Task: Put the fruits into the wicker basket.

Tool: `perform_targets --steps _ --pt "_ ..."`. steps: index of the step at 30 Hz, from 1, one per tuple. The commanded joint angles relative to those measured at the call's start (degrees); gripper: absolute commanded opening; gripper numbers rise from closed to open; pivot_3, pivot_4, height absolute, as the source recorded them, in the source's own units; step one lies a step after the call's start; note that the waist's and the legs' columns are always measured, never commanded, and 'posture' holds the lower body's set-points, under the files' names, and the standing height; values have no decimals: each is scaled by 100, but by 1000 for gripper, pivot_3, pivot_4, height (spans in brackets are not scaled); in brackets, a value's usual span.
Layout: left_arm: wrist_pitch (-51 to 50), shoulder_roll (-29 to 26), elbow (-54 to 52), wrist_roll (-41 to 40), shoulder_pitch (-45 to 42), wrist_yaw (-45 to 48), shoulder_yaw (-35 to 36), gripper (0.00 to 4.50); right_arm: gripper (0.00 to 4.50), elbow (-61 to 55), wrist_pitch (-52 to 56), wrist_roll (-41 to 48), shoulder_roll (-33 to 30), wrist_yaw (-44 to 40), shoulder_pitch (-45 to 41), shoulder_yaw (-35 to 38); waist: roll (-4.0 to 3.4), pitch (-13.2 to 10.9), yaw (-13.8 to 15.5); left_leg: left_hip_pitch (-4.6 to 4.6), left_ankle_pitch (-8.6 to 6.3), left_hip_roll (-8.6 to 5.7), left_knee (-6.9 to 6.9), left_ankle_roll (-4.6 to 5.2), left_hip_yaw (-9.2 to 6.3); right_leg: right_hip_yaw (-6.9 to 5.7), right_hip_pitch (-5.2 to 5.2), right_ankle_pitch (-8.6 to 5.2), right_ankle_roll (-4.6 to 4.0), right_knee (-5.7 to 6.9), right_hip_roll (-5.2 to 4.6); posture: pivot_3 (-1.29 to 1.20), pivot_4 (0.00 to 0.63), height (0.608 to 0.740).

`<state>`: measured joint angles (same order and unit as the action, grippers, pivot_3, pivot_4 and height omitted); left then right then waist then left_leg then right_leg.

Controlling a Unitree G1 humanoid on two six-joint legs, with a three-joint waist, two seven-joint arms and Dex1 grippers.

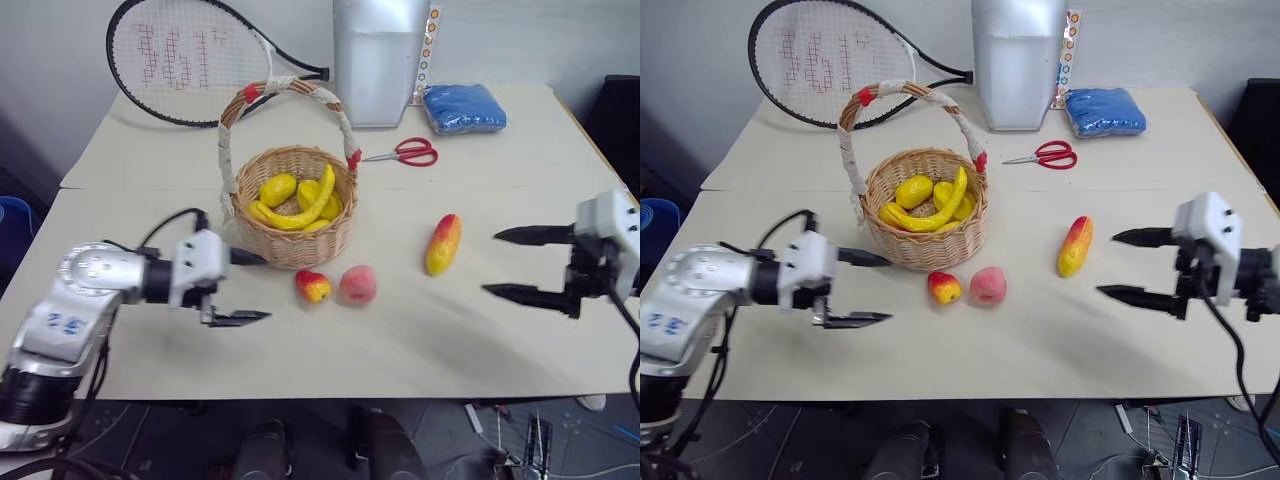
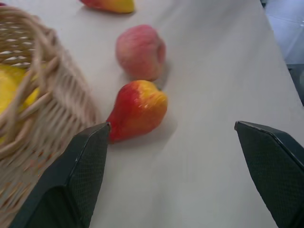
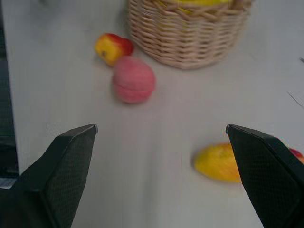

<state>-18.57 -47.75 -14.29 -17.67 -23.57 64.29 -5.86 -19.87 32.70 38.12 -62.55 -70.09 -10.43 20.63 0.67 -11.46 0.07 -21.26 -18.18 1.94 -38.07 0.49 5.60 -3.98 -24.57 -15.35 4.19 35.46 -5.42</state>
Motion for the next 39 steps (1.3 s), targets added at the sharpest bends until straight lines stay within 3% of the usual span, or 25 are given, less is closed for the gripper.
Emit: perform_targets --steps 1,9,16,19,25,28,34,39 --pt "523 304 338 605 -213 -145 -514 4355 4495 -887 324 529 118 322 13 83 2 -1 -5 0 1 -2 -2 4 1 -7 0 2 3 0 0 0 150 740" --pt "1284 948 1111 1425 -475 -692 -838 4355 4495 -1450 613 916 248 772 173 208 12 -5 19 -4 3 -6 -12 19 -7 -10 4 5 8 2 -12 0 150 740" --pt "1357 1404 1377 1547 -632 -895 -860 4355 4495 -1458 532 894 268 904 242 138 12 -5 47 -8 4 -9 -15 24 -8 -22 3 7 12 3 -12 0 150 740" --pt "1317 1567 1514 1561 -702 -947 -856 3773 4500 -1421 491 852 291 959 169 28 12 -5 54 -6 6 -10 -19 25 -9 -25 5 7 12 7 -12 0 150 740" --pt "1318 1633 1623 1686 -705 -956 -904 2047 4500 -1385 510 898 287 993 54 -18 13 -5 67 -6 7 -11 -20 26 -9 -27 5 8 13 8 -11 0 150 740" --pt "1257 1559 1525 1680 -609 -895 -902 1839 4500 -1342 536 939 294 999 -45 -43 13 -5 67 -6 7 -11 -21 26 -9 -27 5 8 14 8 -12 0 150 740" --pt "502 1355 585 711 -295 -546 -373 1839 4500 -1251 504 898 324 983 -190 -175 13 -5 43 -8 7 -7 -19 26 -10 -26 4 8 13 8 -13 0 150 740" --pt "-1183 926 -621 -967 -155 -444 671 1839 4500 -1158 519 965 478 1072 -403 -281 17 -7 12 -8 8 -6 -22 24 -17 -22 6 8 13 10 -16 0 150 740"
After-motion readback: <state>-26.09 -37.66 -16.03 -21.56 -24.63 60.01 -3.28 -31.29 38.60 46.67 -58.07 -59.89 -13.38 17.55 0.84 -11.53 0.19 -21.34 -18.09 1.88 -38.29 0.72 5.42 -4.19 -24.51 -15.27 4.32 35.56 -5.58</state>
